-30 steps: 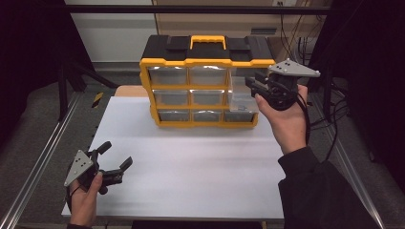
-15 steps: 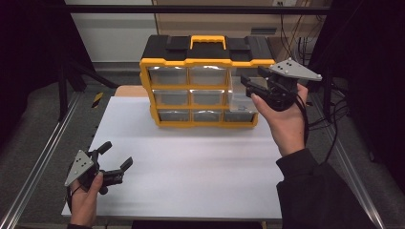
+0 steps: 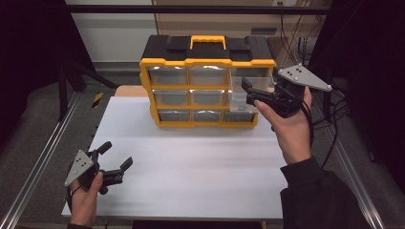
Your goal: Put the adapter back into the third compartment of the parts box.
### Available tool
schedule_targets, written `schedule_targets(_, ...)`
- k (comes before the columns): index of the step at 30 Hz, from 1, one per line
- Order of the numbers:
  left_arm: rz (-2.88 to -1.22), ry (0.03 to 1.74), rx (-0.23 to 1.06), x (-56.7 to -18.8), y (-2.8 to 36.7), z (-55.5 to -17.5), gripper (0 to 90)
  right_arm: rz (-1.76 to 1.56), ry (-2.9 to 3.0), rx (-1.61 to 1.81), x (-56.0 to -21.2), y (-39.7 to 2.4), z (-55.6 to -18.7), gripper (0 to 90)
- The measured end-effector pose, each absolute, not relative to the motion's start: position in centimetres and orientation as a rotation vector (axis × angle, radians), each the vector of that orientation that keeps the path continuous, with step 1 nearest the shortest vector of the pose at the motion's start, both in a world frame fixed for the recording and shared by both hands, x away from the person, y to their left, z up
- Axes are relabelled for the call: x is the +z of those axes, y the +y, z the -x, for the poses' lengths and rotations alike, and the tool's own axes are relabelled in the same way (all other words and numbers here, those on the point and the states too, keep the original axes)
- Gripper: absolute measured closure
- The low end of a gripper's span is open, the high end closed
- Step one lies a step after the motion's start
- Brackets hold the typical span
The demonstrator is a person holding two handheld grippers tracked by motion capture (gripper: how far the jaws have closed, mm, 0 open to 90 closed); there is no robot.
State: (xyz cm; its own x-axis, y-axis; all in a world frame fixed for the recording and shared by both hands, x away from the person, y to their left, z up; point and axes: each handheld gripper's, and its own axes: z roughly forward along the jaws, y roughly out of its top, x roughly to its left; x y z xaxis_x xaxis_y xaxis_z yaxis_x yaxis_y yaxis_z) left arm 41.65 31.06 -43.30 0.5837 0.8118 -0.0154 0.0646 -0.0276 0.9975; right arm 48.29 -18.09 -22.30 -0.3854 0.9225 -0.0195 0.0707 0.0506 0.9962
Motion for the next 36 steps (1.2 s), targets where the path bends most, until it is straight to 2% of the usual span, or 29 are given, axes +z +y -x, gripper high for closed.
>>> schedule_targets(18,-1.501,0.805,0.718,-43.6,31.4,-41.7,1.7,-1.037,1.553,1.529,-22.4,-20.3,-47.0,2.6)
schedule_targets(36,-1.499,0.809,0.720,-43.7,31.3,-41.7,1.7,-1.088,1.571,1.499,-27.2,-21.6,-43.8,3.4)
